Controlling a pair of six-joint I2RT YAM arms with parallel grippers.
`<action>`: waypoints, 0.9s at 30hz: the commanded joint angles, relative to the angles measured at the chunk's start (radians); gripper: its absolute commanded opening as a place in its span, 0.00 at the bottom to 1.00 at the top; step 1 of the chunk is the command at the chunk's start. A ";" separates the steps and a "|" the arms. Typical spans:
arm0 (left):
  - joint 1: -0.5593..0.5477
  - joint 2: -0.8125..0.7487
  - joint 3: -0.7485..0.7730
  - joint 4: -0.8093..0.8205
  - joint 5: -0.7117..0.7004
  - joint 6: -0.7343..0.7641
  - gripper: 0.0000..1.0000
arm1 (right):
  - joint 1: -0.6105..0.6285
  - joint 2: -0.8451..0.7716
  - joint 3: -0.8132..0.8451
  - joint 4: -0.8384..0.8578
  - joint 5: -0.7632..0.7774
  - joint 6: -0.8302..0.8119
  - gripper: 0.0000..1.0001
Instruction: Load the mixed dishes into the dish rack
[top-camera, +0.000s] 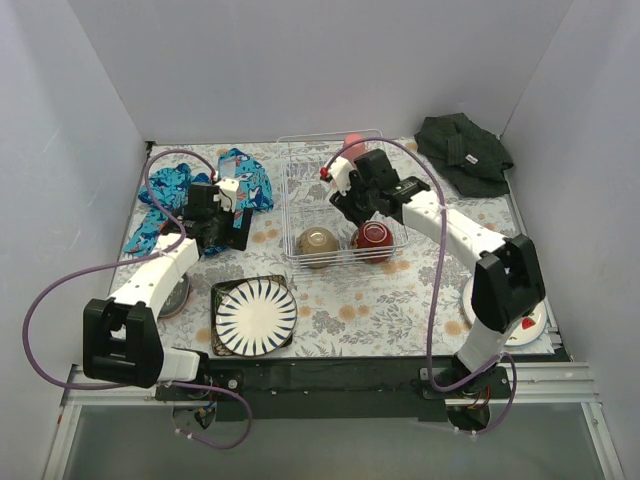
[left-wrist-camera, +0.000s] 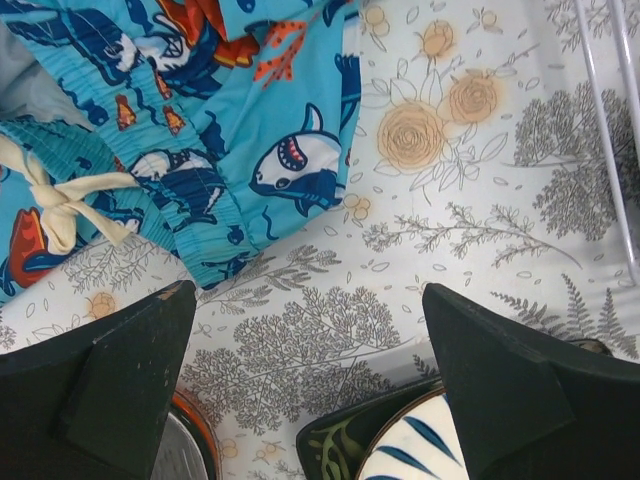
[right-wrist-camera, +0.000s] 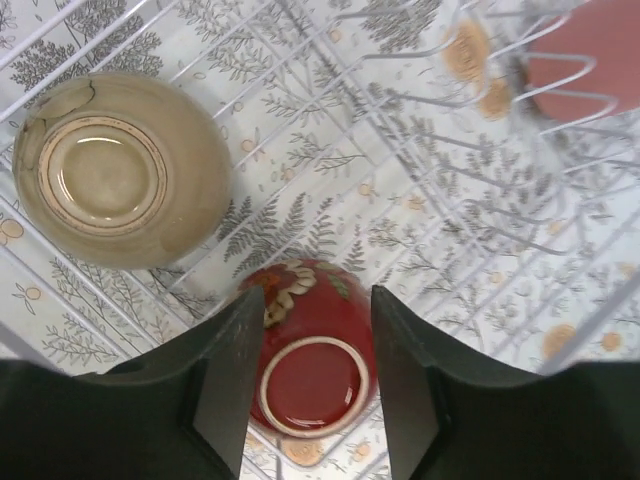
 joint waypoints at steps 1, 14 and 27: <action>0.007 -0.005 0.039 -0.065 0.048 0.096 0.98 | -0.029 -0.139 -0.007 -0.009 0.026 0.081 0.58; 0.033 0.073 0.147 -0.394 0.368 0.349 0.85 | -0.413 -0.198 0.050 -0.116 -0.383 0.409 0.70; 0.035 0.075 0.042 -0.411 0.257 0.350 0.82 | -0.447 -0.226 -0.045 -0.139 -0.430 0.403 0.69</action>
